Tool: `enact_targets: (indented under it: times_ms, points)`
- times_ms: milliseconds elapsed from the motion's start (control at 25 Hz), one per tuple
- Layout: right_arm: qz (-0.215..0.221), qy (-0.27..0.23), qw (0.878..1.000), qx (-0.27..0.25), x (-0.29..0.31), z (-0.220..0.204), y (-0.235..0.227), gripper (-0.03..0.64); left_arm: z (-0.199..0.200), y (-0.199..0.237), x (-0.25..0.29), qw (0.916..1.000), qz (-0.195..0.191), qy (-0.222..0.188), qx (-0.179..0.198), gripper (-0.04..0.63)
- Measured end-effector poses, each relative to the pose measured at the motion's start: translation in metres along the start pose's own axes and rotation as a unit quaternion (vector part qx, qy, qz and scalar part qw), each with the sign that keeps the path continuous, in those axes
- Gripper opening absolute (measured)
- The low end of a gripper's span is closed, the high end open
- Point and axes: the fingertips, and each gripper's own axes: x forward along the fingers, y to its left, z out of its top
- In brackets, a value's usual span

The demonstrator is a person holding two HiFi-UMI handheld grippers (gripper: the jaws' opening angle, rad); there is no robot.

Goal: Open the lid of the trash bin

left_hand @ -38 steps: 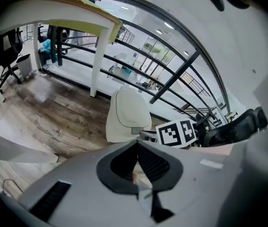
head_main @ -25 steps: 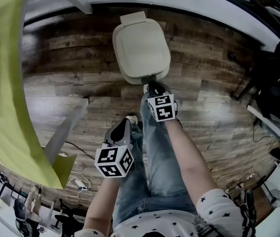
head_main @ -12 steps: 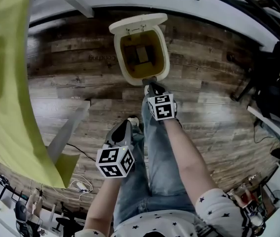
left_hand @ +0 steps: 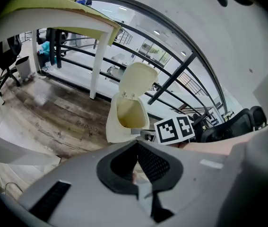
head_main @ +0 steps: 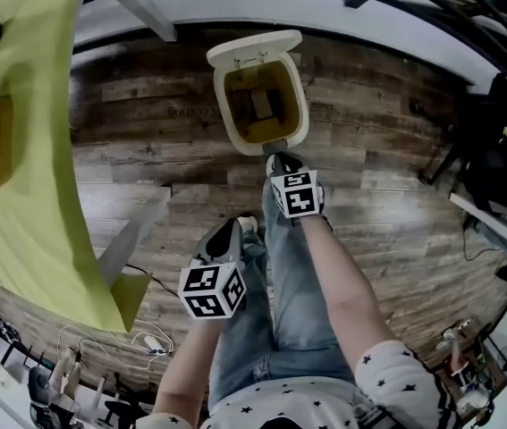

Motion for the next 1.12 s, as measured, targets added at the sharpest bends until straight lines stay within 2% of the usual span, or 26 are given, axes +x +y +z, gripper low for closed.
enact_targets:
  times_ms: [320, 800, 1120]
  points:
    - [-0.002, -0.04, 0.999, 0.006, -0.055, 0.018, 0.02, -0.006, 0.008, -0.008, -0.033, 0.9996, -0.004, -0.012, 0.026, 0.012]
    - [-0.02, -0.101, 0.995, 0.015, -0.159, 0.033, 0.054, -0.007, 0.01, -0.033, -0.095, 0.9967, -0.033, -0.027, 0.07, 0.012]
    - [-0.017, -0.132, 0.991, 0.01, -0.23, 0.04, 0.088, -0.007, 0.007, -0.053, -0.136, 0.993, -0.05, -0.03, 0.102, 0.012]
